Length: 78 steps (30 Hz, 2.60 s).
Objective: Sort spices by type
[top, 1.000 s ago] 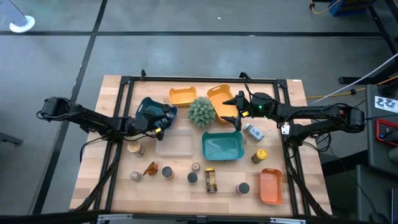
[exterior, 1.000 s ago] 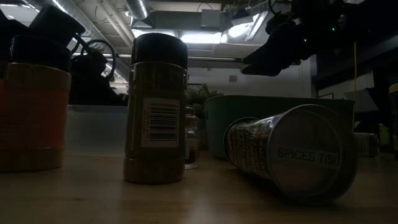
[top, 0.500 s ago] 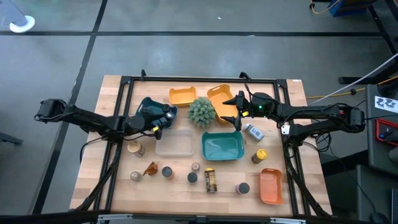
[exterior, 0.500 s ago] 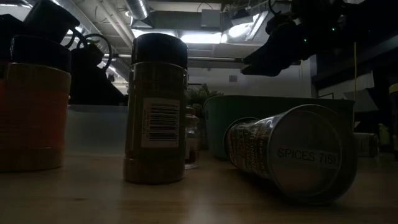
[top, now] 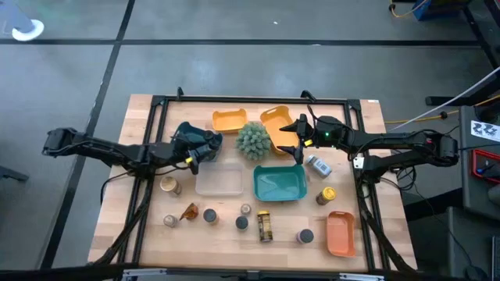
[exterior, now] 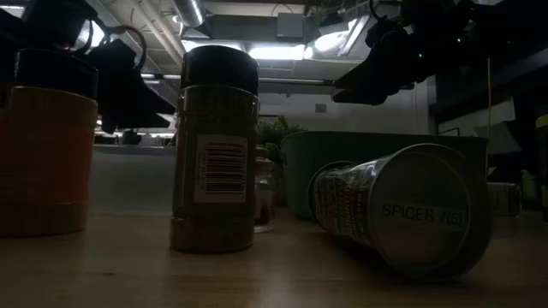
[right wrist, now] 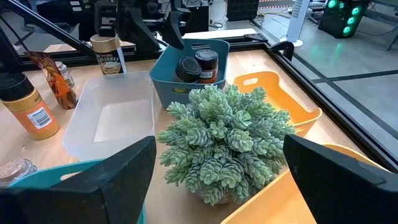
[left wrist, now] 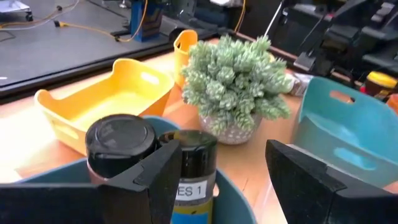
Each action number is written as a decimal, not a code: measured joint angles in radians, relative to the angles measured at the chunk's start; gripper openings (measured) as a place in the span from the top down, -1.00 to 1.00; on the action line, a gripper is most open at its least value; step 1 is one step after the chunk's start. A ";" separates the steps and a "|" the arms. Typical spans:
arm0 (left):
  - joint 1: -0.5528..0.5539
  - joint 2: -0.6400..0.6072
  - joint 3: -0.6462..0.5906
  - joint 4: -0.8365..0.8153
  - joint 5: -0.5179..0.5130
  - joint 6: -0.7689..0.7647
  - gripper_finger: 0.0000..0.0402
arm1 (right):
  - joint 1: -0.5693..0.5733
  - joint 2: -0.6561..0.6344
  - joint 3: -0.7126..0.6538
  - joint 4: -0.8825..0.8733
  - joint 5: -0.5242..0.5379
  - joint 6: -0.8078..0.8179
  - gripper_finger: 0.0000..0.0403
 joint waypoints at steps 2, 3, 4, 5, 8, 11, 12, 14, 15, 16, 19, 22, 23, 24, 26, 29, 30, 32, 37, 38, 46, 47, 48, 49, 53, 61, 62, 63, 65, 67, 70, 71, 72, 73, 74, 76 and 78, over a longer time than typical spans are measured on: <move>0.000 -0.011 0.000 0.005 0.000 0.000 -0.08 | 0.000 0.000 0.000 0.000 0.000 0.000 -0.74; 0.001 -0.015 0.000 0.012 -0.001 0.002 -0.08 | 0.000 0.000 0.000 0.000 0.000 0.000 -0.74; 0.002 -0.019 0.000 0.026 -0.006 0.009 -0.08 | 0.000 0.000 0.000 0.000 0.000 0.000 -0.74; 0.004 -0.019 0.000 0.047 -0.010 0.019 -0.08 | 0.000 0.000 0.000 0.000 0.000 0.000 -0.74; 0.015 -0.014 0.000 0.128 -0.019 0.036 -0.08 | 0.000 0.000 0.000 0.001 0.000 0.000 -0.74; 0.026 0.005 0.000 0.208 -0.023 0.072 -0.08 | 0.000 0.000 0.000 0.001 0.000 0.000 -0.74; 0.031 0.015 0.000 0.228 -0.022 0.084 -0.08 | 0.000 0.000 0.000 0.002 0.000 0.000 -0.74; 0.037 0.043 0.001 0.248 -0.022 0.098 -0.07 | 0.000 0.000 0.000 0.002 0.000 0.000 -0.74; 0.040 0.059 0.004 0.245 -0.023 0.103 -0.07 | 0.000 0.000 0.000 0.001 0.000 0.000 -0.74; 0.042 0.076 0.012 0.241 -0.023 0.104 -0.06 | 0.000 0.000 0.000 0.002 0.000 0.000 -0.74; 0.043 0.129 0.047 0.237 -0.023 0.124 -0.01 | 0.000 0.000 0.000 0.002 0.000 0.000 -0.74; 0.035 0.173 0.096 0.236 -0.023 0.171 0.04 | 0.000 0.000 0.000 0.002 0.000 0.000 -0.74; 0.028 0.185 0.115 0.235 -0.023 0.194 0.06 | 0.000 0.000 0.000 0.002 0.000 0.000 -0.74; 0.021 0.192 0.134 0.224 -0.022 0.218 0.07 | 0.000 0.000 0.000 0.002 0.000 0.000 -0.74; 0.004 0.195 0.178 0.154 -0.019 0.247 0.10 | 0.000 0.000 0.000 0.002 0.000 0.000 -0.74; -0.025 0.187 0.260 -0.011 -0.006 0.262 0.11 | 0.000 0.000 0.000 0.001 0.000 0.000 -0.74; -0.035 0.185 0.291 -0.073 -0.003 0.261 0.12 | 0.000 0.000 0.000 0.000 0.000 0.000 -0.74; -0.055 0.182 0.355 -0.200 0.001 0.254 0.12 | 0.000 0.000 0.000 -0.004 0.000 0.000 -0.74; -0.083 0.182 0.494 -0.466 0.001 0.189 0.12 | 0.000 0.000 0.000 -0.006 0.000 0.000 -0.74; -0.086 0.182 0.515 -0.505 0.001 0.167 0.12 | 0.000 0.000 0.000 -0.006 0.000 0.000 -0.74; -0.089 0.182 0.554 -0.592 0.001 0.077 0.00 | 0.000 0.000 0.000 -0.006 0.000 0.000 -0.74; -0.083 0.182 0.554 -0.600 0.001 0.073 -0.04 | 0.000 0.000 0.000 -0.006 0.000 0.000 -0.74; -0.077 0.182 0.554 -0.608 0.001 0.071 -0.08 | 0.000 0.000 0.000 -0.006 0.000 0.000 -0.74; -0.071 0.182 0.554 -0.616 0.001 0.065 -0.12 | 0.000 0.000 0.000 -0.006 0.000 0.000 -0.74; -0.049 0.182 0.554 -0.633 0.001 0.001 -0.29 | 0.000 0.000 0.000 -0.006 0.000 0.000 -0.74; -0.029 0.182 0.696 -0.936 0.027 -0.161 -0.37 | 0.000 0.000 0.000 -0.006 0.000 0.000 -0.74; -0.029 0.182 0.724 -0.984 0.027 -0.179 -0.36 | 0.000 0.000 0.000 -0.006 0.000 0.000 -0.74; -0.029 0.182 0.752 -1.034 0.032 -0.187 -0.36 | 0.000 0.000 0.000 -0.006 0.000 0.000 -0.74; -0.030 0.182 0.808 -1.143 0.067 -0.210 -0.37 | 0.000 0.000 0.000 -0.006 0.000 0.000 -0.74; -0.030 0.182 0.857 -1.233 0.110 -0.263 -0.37 | 0.000 0.000 0.000 -0.006 0.000 0.000 -0.74; -0.033 0.181 0.905 -1.348 0.201 -0.374 -0.37 | 0.000 0.000 0.000 -0.006 0.000 0.000 -0.74; -0.034 0.182 0.911 -1.389 0.242 -0.418 -0.37 | 0.000 0.000 0.000 -0.006 0.000 0.000 -0.74; -0.036 0.182 0.913 -1.423 0.281 -0.468 -0.37 | 0.000 0.000 0.000 -0.006 0.000 0.000 -0.74; -0.039 0.182 0.914 -1.458 0.323 -0.527 -0.38 | 0.000 0.000 0.000 -0.006 0.000 0.000 -0.74; -0.041 0.182 0.914 -1.494 0.364 -0.586 -0.38 | 0.000 0.000 0.000 -0.006 0.000 0.000 -0.74; -0.049 0.185 0.914 -1.568 0.430 -0.690 -0.38 | 0.000 0.000 0.000 -0.006 0.000 0.000 -0.74; -0.059 0.186 0.914 -1.620 0.474 -0.783 -0.38 | 0.000 0.000 0.000 -0.006 0.000 0.000 -0.74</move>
